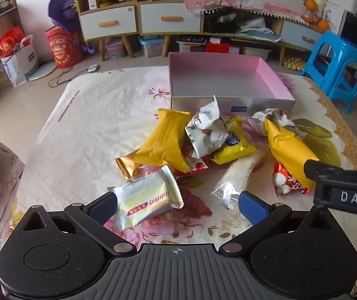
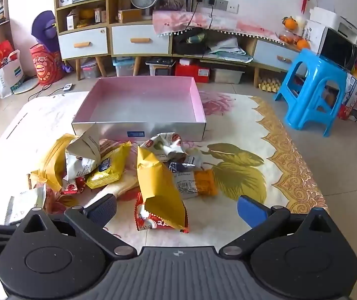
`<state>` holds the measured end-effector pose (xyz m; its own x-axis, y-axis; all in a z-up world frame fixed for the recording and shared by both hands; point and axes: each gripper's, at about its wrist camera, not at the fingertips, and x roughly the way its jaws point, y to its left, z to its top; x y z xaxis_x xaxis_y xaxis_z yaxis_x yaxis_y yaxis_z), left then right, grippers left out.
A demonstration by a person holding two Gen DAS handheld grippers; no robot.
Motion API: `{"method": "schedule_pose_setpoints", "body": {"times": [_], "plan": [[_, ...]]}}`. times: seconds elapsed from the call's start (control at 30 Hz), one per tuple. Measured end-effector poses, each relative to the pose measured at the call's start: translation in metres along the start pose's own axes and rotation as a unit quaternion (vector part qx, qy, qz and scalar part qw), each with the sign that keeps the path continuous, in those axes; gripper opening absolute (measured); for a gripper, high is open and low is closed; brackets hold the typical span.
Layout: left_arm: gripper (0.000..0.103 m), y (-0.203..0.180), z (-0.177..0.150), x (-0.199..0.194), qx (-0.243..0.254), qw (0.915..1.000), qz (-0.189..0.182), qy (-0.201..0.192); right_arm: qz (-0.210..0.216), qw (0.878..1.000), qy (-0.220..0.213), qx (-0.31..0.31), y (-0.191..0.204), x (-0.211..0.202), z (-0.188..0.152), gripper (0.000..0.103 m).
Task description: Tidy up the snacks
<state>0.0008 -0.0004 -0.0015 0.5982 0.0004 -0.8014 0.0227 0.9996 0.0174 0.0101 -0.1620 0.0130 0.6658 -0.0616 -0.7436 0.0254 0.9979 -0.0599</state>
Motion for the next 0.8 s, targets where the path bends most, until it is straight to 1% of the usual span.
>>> {"method": "schedule_pose_setpoints", "body": {"times": [0.03, 0.07, 0.13, 0.17, 0.27, 0.33, 0.4, 0.8], "plan": [[0.103, 0.0, 0.0, 0.001, -0.003, 1.0, 0.0, 0.003, 0.002, 1.0, 0.004, 0.003, 0.0, 0.001, 0.0, 0.095], [0.103, 0.009, 0.007, 0.005, -0.015, 0.9997, -0.013, 0.015, 0.004, 1.0, 0.01, 0.006, 0.0, 0.003, 0.0, 0.095], [0.103, 0.014, 0.007, 0.004, -0.023, 0.9996, -0.015, 0.011, 0.008, 1.0, 0.019, 0.016, 0.001, 0.006, 0.001, 0.095], [0.103, 0.013, 0.003, 0.001, -0.02, 0.9998, -0.006, 0.002, 0.011, 1.0, 0.021, 0.004, 0.003, 0.006, 0.007, 0.095], [0.103, 0.013, 0.006, 0.005, -0.015, 0.9999, 0.002, 0.006, 0.016, 1.0, 0.005, 0.001, 0.003, 0.002, 0.004, 0.095], [0.103, 0.011, 0.004, 0.003, -0.012, 0.9999, 0.004, 0.001, 0.014, 1.0, -0.004, -0.004, 0.004, -0.002, -0.001, 0.095], [0.103, 0.01, 0.004, 0.002, -0.01, 0.9999, 0.004, 0.0, 0.016, 1.0, 0.002, -0.006, 0.004, 0.0, 0.0, 0.095], [0.103, 0.009, 0.003, 0.003, -0.006, 1.0, 0.006, 0.003, 0.019, 1.0, 0.005, -0.004, 0.005, 0.0, -0.001, 0.095]]}}
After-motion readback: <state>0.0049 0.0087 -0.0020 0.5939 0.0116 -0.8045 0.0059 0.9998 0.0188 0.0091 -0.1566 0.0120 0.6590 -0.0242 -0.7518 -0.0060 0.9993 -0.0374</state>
